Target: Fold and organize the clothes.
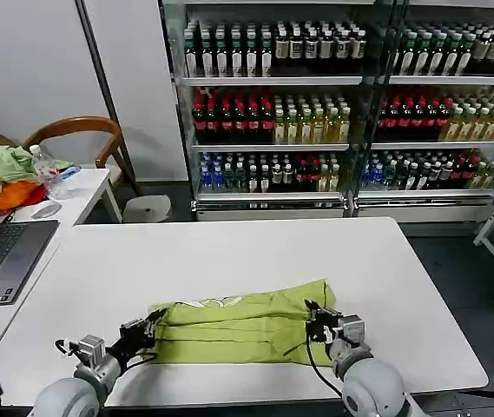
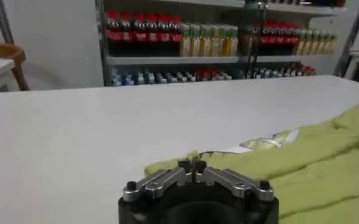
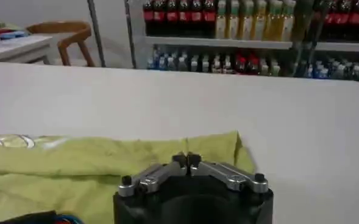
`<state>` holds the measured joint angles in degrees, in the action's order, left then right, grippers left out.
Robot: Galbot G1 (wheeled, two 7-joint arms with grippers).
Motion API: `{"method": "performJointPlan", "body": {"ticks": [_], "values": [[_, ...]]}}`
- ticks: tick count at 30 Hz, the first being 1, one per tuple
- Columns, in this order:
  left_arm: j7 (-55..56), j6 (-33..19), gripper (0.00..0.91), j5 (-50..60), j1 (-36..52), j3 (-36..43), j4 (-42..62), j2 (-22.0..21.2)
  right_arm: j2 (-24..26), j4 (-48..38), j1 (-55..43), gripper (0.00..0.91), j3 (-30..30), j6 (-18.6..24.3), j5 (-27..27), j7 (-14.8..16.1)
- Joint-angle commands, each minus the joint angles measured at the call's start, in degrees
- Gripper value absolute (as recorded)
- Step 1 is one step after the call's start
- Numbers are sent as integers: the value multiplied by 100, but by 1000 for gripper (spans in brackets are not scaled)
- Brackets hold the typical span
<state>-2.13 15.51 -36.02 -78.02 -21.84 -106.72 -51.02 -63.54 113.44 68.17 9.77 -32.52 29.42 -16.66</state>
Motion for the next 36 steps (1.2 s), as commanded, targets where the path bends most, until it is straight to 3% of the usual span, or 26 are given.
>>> {"method": "performJointPlan", "body": {"ticks": [1, 7, 15, 23, 24, 25, 36], "values": [[301, 261, 907, 335, -96, 3, -49, -10, -13, 19, 116, 907, 3, 6, -175, 44], [774, 264, 907, 191, -209, -119, -518, -27, 57, 471, 301, 907, 217, 67, -547, -57], [3169, 731, 907, -733, -172, 345, -959, -392, 75, 1097, 1030, 907, 589, 144, -921, 45], [3396, 734, 907, -789, -214, 400, -663, -776, -111, 1201, 1465, 907, 613, 208, -948, 106], [3392, 734, 524, -807, -208, 405, -656, -792, -112, 1174, 1460, 907, 617, 214, -948, 100], [3360, 712, 40, -862, -204, 406, -660, -808, -111, 1161, 1457, 907, 620, 227, -954, 97], [3300, 688, 50, -915, -177, 501, -708, -945, -129, 1067, 1460, 907, 604, 297, -1052, 62]]}}
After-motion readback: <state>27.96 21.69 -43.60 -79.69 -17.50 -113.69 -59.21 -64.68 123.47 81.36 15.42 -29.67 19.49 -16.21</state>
